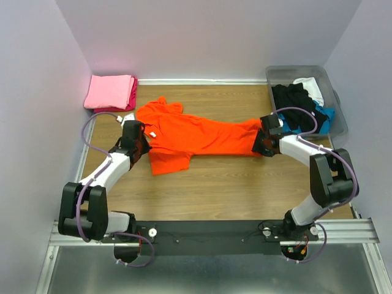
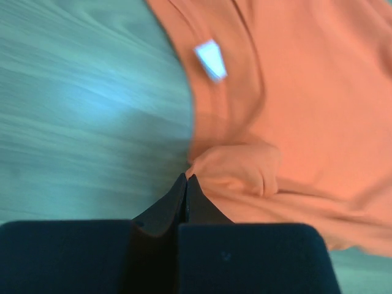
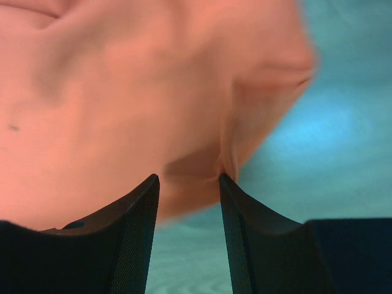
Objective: Fold and stack the t-shirts
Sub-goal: Flatten the tshirt out
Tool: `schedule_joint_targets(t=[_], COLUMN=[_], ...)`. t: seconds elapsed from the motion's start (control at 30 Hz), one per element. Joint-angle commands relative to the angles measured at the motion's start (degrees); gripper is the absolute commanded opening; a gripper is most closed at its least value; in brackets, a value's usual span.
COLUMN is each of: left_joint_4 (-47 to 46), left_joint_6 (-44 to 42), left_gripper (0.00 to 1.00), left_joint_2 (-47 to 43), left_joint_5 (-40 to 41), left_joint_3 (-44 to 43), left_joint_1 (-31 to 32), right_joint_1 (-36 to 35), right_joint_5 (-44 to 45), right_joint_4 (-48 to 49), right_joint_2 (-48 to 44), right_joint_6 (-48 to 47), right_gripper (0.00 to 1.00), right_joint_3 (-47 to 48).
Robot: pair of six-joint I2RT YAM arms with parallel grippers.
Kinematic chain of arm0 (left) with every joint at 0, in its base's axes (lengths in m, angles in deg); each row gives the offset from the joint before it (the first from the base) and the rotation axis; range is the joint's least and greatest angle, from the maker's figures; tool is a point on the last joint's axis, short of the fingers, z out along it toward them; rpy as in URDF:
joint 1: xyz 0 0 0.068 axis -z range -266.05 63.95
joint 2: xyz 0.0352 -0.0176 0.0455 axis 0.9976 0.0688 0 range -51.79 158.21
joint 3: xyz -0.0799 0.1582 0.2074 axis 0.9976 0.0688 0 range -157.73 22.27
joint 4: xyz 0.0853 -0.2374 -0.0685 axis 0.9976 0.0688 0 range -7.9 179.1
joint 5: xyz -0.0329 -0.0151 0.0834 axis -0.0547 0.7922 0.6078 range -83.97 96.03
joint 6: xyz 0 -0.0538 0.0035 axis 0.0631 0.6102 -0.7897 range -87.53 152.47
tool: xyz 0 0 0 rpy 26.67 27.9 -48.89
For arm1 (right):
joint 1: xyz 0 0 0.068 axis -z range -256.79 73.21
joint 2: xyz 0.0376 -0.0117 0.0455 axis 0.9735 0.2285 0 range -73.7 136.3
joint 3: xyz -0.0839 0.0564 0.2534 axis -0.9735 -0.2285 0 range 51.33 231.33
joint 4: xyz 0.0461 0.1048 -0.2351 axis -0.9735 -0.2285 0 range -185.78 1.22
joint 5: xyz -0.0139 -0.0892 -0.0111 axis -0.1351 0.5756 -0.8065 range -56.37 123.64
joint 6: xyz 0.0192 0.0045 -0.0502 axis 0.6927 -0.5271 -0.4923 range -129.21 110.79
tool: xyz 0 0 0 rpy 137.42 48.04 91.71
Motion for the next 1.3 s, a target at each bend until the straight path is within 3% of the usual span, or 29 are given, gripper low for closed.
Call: schedule_joint_targets(t=[0.0,0.27,0.37,0.4,0.47,0.57,0.77,0.97,1.07,1.17,1.2,1.27], left_joint_4=[-2.3,-3.9,-4.8,-5.0,-5.0,-3.7,-1.0,-0.3,-0.4,-0.5,-0.3,-0.4], left_joint_6=[-3.9,-5.8,-6.3,-6.2,-6.2,-5.7,-3.8,-5.6,-5.9,-6.3,-6.3,-6.5], left_gripper=[0.0,0.0,0.22,0.41,0.62,0.73,0.76,0.76,0.73,0.68,0.68,0.67], left_joint_2=[1.7,3.8,3.5,2.6,0.2,-5.3,-16.1,-18.2,-18.1,-17.6,-17.4,-17.0], left_joint_5=[0.7,-2.0,-4.3,-4.9,-6.1,-4.7,-1.6,-3.2,-3.0,-2.0,-1.9,-1.8], left_joint_3=[-1.1,0.4,0.7,0.9,1.1,1.8,6.0,9.2,9.3,9.2,9.1,9.1], left_joint_1=[-6.0,-12.4,-12.4,-12.4,-12.4,-12.4,-12.4,-12.2,-11.7,-9.7,-9.4,-8.7], right_joint_1=[1.5,3.3,3.4,3.4,3.4,3.4,3.4,3.4,3.4,3.5,3.8,4.2], right_joint_5=[4.3,5.4,3.4,2.9,1.9,0.0,-2.0,-4.8,-4.4,-1.7,-1.1,-0.2], right_joint_4=[-0.2,-1.3,-1.2,-1.2,-1.2,-1.0,0.7,3.4,3.3,2.8,2.1,1.0], right_joint_2=[-6.4,-18.3,-20.7,-20.9,-20.1,-19.5,-17.1,-12.0,-12.4,-14.0,-13.9,-13.5], right_joint_6=[4.2,11.5,12.4,12.0,12.0,12.7,14.8,15.7,15.4,13.9,13.6,13.1], right_gripper=[0.51,0.51,0.51,0.51,0.51,0.5,0.5,0.47,0.38,0.19,0.07,0.01], right_joint_3=[-5.7,-16.3,-17.3,-17.1,-16.0,-15.2,-15.1,-14.7,-13.5,-10.3,-9.5,-7.3])
